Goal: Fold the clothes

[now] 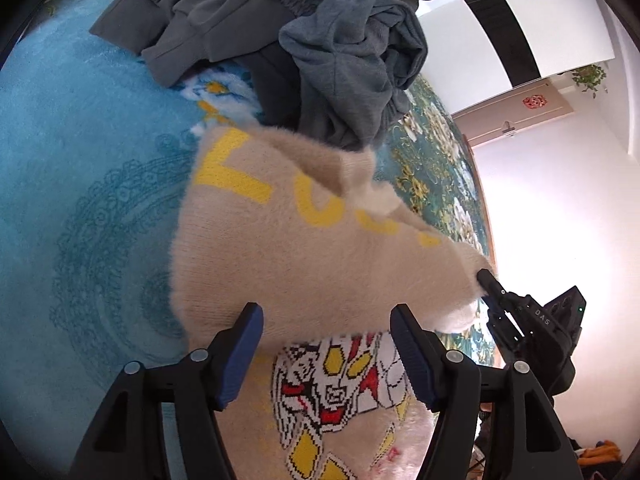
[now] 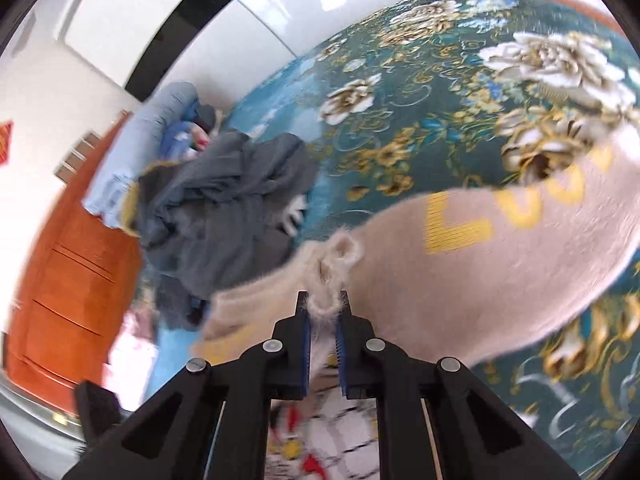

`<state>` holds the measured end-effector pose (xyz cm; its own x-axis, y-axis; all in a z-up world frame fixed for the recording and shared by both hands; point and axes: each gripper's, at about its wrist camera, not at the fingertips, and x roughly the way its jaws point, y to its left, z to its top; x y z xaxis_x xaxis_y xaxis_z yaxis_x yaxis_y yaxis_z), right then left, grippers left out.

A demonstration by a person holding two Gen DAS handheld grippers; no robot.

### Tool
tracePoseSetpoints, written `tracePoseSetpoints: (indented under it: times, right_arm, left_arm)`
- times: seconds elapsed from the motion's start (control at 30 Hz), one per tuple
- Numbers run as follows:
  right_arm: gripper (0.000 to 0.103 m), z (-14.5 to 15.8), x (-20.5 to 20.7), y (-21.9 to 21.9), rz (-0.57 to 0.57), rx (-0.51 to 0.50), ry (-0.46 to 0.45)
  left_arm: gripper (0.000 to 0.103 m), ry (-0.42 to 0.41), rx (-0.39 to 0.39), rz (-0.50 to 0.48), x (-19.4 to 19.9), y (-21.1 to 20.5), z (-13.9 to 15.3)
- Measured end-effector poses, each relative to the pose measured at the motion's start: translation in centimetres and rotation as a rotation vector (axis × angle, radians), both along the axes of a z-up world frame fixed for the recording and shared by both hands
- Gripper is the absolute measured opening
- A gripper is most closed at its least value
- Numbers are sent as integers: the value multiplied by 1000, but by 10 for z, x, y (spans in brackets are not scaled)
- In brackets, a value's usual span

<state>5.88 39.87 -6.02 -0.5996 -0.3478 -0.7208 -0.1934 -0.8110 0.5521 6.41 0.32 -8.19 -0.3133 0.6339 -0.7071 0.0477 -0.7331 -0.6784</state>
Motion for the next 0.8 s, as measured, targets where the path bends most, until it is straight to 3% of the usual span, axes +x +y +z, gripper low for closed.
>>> tracePoseSetpoints:
  times: [0.07,0.33,0.5,0.53,0.57,0.73,0.8]
  right_arm:
    - [11,-18,-6,1,1,53,-70]
    - [11,-25,11,48,-105,12,-93]
    - [18,-29,23,77,-172,-15,-105]
    - [26,-30,25,83,-185,-20,-107]
    - [34,-30,32,100,-246,-25,-114]
    - [42,-35,69,195,-579,-49,-147]
    - [44,-43,72,218,-645,-90,-157]
  left_arm:
    - [70,-38,-10,-3,-1,0,-8]
    - [70,-53,-72,-46,2,6,-13]
    - [70,-61,-101,-75,2,14,-15]
    - [70,-62,-107,-80,2,15,-16]
    - [70,-64,-112,-86,2,17,-16]
    - [70,-71,-141,-115,2,24,-19]
    - [70,-74,-153,-126,2,27,-20]
